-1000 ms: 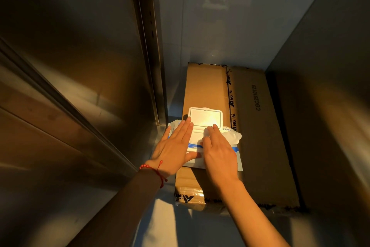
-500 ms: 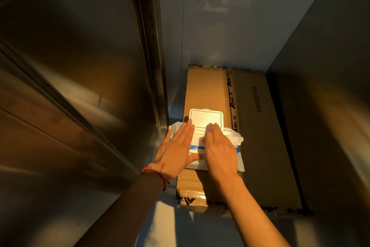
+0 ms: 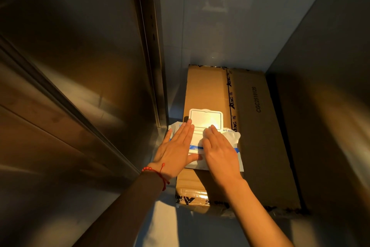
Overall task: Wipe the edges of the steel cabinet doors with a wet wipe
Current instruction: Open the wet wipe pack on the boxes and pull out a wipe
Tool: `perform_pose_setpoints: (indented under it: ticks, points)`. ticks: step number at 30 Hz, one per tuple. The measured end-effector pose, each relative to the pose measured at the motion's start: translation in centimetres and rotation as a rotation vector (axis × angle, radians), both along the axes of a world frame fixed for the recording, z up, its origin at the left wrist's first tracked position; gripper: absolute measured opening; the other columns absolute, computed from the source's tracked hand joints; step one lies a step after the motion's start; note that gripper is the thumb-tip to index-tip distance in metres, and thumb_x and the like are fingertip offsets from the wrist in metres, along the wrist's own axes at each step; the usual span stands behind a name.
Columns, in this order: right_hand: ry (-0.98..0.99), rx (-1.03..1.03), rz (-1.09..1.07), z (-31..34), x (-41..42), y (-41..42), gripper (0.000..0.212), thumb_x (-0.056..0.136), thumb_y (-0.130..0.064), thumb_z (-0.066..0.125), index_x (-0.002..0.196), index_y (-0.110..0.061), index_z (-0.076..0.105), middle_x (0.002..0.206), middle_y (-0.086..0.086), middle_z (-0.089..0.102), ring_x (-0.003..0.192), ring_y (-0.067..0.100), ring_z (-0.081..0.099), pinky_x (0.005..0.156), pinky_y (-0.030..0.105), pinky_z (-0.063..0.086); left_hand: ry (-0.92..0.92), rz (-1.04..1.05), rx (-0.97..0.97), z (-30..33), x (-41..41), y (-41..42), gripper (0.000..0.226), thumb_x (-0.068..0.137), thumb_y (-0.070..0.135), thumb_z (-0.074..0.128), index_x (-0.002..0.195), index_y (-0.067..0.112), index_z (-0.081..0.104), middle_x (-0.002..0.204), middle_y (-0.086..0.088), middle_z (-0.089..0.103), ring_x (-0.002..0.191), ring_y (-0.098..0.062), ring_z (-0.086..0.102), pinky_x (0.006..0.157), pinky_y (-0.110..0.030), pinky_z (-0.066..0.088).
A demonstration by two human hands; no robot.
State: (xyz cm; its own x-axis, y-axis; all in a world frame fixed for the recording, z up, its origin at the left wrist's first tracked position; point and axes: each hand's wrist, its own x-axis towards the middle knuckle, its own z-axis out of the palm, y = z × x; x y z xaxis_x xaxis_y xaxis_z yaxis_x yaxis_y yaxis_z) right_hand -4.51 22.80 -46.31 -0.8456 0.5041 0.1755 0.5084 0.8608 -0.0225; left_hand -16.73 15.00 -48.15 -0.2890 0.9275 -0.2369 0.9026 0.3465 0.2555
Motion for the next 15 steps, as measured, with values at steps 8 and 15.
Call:
perform_pose_setpoints:
  ticks: [8,15]
  points:
    - [0.015,0.059,0.067,-0.19,0.22,0.32,0.054,0.034,-0.018,0.095,0.08,-0.002,0.073,0.096,0.019,0.07,0.095,0.033,0.067,0.078,0.044,0.053,-0.004,-0.002,-0.016,0.15,-0.04,0.03,0.083,0.092,0.057,0.031,0.145,0.016,-0.018,0.155,0.0,-0.018,0.142,-0.013,-0.014,0.117,-0.038,-0.004]
    - [0.04,0.116,0.109,0.07,0.72,0.49,0.055,0.039,-0.02,0.095,0.084,0.001,0.072,0.096,0.019,0.07,0.094,0.032,0.067,0.08,0.042,0.052,-0.035,0.013,-0.008,0.29,0.05,0.07,0.083,0.092,0.056,0.033,0.146,0.016,-0.016,0.156,0.0,-0.016,0.143,-0.013,-0.012,0.117,-0.038,-0.004]
